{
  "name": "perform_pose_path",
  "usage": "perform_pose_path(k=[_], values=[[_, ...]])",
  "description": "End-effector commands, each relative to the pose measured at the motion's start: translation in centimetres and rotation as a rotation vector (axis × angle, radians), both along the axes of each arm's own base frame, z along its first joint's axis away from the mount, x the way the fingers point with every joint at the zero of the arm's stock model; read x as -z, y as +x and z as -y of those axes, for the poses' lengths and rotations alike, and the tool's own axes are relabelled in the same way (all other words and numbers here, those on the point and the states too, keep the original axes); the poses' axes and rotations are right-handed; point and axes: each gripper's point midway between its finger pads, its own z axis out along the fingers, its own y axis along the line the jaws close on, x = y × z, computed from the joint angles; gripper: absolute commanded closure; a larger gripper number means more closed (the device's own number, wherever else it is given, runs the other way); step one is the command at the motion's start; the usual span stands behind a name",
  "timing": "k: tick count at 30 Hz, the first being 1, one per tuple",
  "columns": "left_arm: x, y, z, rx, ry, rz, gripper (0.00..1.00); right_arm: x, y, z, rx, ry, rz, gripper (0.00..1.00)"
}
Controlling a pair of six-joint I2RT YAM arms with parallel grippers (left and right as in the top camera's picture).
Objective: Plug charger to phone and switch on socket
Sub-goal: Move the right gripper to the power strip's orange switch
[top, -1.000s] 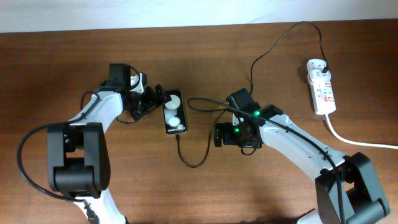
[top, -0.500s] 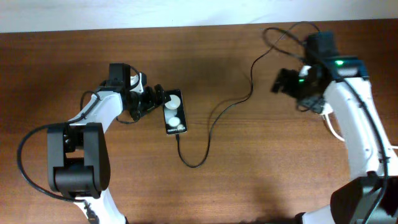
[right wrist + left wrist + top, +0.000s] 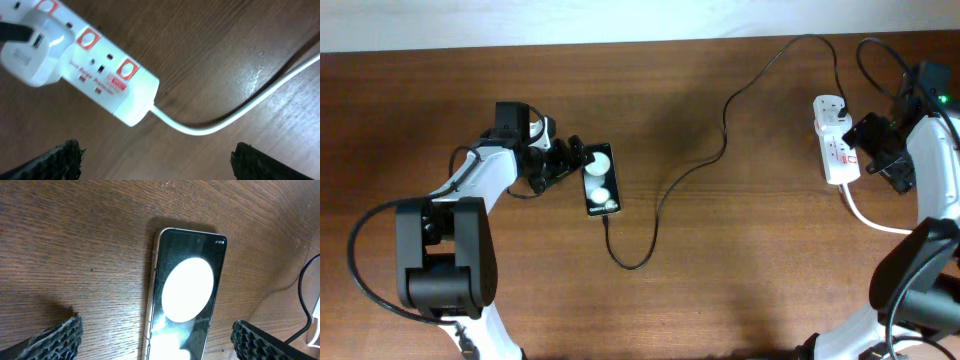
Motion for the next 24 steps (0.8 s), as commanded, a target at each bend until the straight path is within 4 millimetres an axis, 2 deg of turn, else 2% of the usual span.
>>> perform_pose_path(k=[1, 4, 9, 11, 14, 18, 21, 24], values=[[1.3, -0.6, -1.0, -0.017, 0.044, -0.031, 0.01, 2.1, 1.8, 1.5, 0.050, -0.040, 0.010, 0.01], [1.3, -0.6, -1.0, -0.017, 0.044, -0.031, 0.01, 5.4, 3.5, 2.6, 0.056, -0.058, 0.010, 0.01], [1.3, -0.6, -1.0, -0.017, 0.044, -0.031, 0.01, 10.0, 4.9, 3.1, 0.055, -0.052, -0.010, 0.01], [1.3, -0.6, -1.0, -0.017, 0.044, -0.031, 0.01, 10.5, 5.3, 3.2, 0.072, -0.048, 0.004, 0.01], [1.3, -0.6, -1.0, -0.017, 0.044, -0.031, 0.01, 10.4, 5.3, 3.8, 0.141, -0.045, 0.030, 0.01], [1.3, -0.6, -1.0, -0.017, 0.044, -0.031, 0.01, 10.1, 6.2, 4.5, 0.152, -0.056, 0.075, 0.01], [1.3, -0.6, -1.0, -0.017, 0.044, -0.031, 0.01, 9.9, 6.1, 5.3, 0.165, -0.100, 0.072, 0.01], [1.3, -0.6, -1.0, -0.017, 0.044, -0.031, 0.01, 10.1, 6.1, 5.2, 0.164, -0.097, 0.069, 0.01]])
